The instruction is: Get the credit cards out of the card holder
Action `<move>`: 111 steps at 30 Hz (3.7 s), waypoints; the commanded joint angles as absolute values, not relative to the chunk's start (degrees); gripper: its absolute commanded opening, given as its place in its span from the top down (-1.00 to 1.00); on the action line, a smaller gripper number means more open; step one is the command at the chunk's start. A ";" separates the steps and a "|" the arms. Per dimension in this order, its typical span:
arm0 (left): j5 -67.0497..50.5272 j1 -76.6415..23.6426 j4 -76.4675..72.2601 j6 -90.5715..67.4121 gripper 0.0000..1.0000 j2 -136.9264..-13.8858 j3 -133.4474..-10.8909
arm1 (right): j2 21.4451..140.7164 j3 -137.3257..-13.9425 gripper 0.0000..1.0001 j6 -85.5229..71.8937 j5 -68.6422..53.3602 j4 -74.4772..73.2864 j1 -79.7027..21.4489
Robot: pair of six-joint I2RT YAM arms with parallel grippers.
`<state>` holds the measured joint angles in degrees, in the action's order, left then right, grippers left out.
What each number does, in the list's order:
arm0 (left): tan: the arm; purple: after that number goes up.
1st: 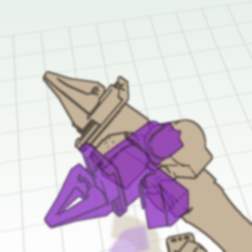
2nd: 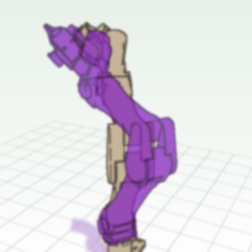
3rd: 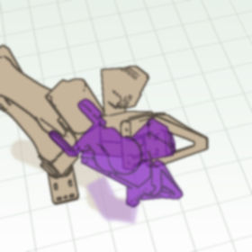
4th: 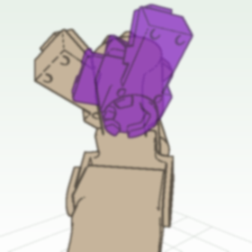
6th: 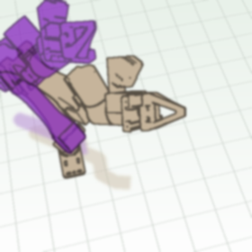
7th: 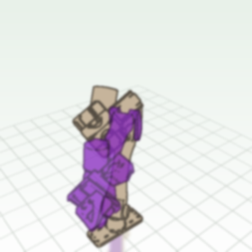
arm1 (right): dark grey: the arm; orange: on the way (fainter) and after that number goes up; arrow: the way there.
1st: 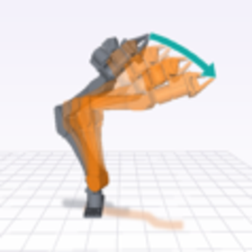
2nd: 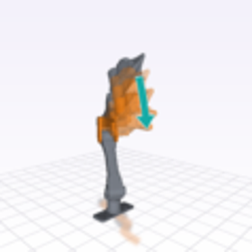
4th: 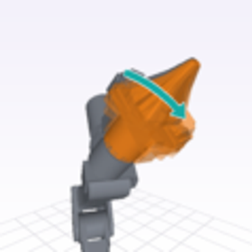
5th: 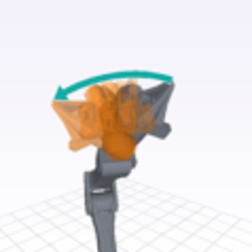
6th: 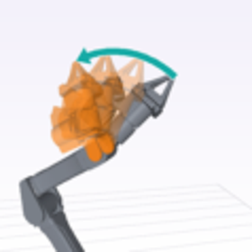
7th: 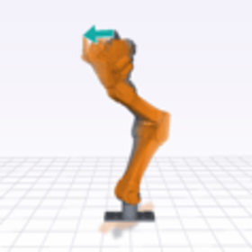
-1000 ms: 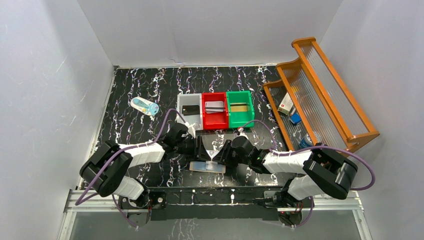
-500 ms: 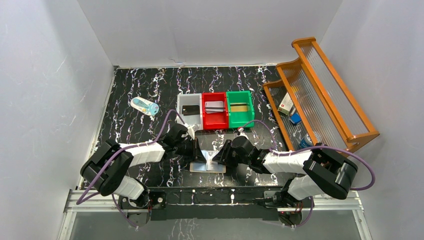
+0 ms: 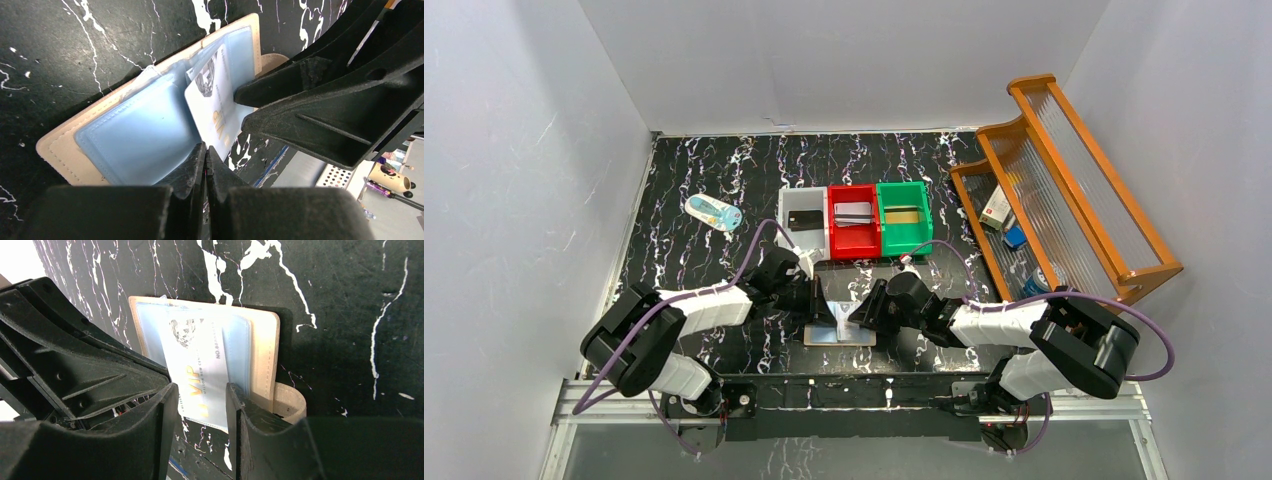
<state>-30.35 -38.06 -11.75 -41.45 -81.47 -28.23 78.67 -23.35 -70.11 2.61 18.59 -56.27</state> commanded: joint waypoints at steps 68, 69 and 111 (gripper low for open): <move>-27.10 -39.51 -3.48 -40.33 1.00 -76.73 -29.48 | 78.63 -26.37 -0.01 -63.77 3.55 5.81 -56.14; -27.15 -39.45 -3.53 -40.38 1.00 -76.73 -29.59 | 77.61 -27.41 -0.01 -62.58 3.48 5.14 -56.14; -26.77 -39.46 -4.96 -41.76 1.00 -76.34 -29.85 | 87.29 -24.61 0.08 -66.71 -1.05 14.39 -56.16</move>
